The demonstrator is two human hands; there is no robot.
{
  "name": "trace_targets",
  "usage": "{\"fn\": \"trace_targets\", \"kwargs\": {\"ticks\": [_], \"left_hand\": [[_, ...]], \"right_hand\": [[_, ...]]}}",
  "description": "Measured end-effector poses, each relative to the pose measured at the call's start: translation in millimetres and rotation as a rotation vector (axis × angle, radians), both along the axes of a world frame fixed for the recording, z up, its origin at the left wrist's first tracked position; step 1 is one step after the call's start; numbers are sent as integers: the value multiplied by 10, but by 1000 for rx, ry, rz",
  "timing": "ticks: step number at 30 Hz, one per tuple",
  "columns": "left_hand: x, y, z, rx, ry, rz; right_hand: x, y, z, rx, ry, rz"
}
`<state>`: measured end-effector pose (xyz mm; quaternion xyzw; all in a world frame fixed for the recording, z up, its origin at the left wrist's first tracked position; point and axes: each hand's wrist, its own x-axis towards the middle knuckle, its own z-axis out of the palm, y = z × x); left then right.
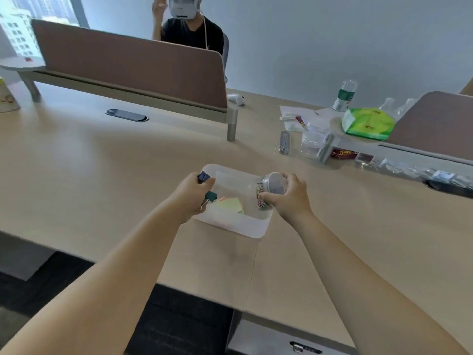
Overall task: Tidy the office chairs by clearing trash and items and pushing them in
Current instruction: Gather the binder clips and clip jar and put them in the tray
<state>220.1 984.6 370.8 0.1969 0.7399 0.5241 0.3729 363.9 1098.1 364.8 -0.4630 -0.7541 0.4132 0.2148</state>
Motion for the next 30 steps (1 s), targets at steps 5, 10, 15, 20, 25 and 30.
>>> {"fn": "trace_targets", "kwargs": {"ticks": [5,10,15,20,25,30], "left_hand": [[-502,479,-146,-59,15,-109],[-765,829,-406,-96,57,-189],[-884,1027,-669,-170,199,-273],[-940,1127,-822,-250,384,-399],[-963,1238,-832,-353,626,-534],[-984,1346,-948,-495,878,-734]], "right_hand": [[-552,340,-271,32,-195,60],[-839,570,-602,137,-493,169],[-921,690,-832,170,-706,272],[-944,734,-876,174,-792,305],[-964,717,-879,235,-833,295],[-936,724,-851,211,-675,219]]}}
